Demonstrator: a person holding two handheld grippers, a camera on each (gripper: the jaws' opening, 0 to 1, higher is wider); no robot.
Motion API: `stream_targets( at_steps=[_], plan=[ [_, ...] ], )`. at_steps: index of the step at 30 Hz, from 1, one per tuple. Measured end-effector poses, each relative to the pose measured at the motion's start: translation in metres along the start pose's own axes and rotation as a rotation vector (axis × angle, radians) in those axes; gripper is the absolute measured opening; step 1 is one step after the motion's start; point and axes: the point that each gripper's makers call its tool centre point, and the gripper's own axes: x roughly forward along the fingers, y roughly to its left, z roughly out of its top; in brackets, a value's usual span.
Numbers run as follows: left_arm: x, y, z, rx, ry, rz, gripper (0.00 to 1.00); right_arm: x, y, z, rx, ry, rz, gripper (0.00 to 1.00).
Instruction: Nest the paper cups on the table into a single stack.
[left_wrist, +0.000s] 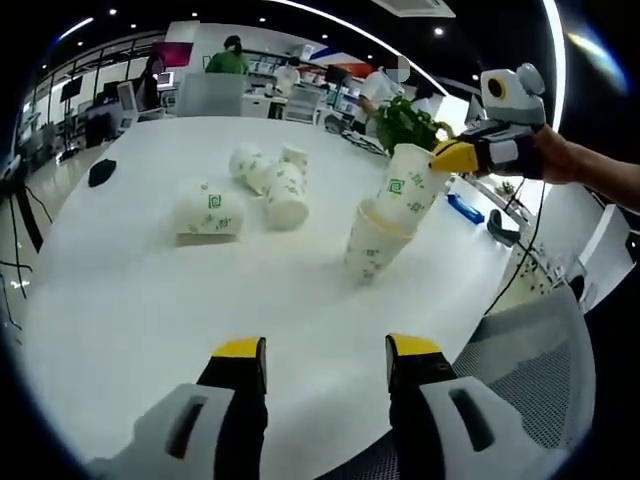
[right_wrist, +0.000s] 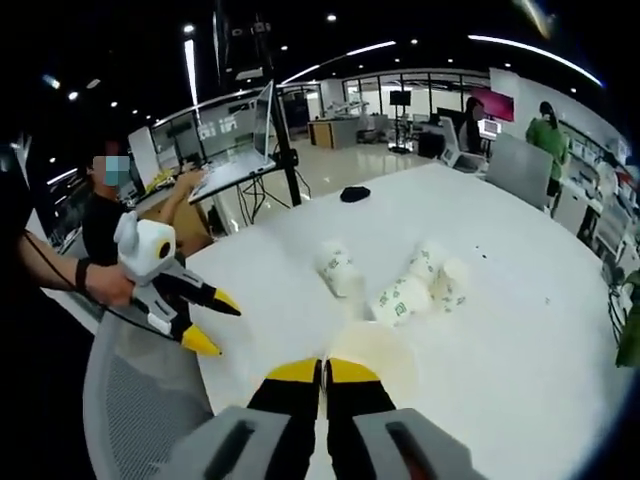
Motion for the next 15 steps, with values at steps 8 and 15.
stream_targets(
  at_steps=[8, 15],
  plan=[
    [-0.0008, -0.0004, 0.0002, -0.006, -0.004, 0.002, 0.46, 0.0099, -0.0009, -0.005, -0.008, 0.017, 0.011, 0.0],
    [-0.0017, -0.001, 0.0014, -0.008, -0.007, 0.003, 0.46, 0.0103, -0.002, -0.0082, -0.003, 0.023, 0.01, 0.0]
  ],
)
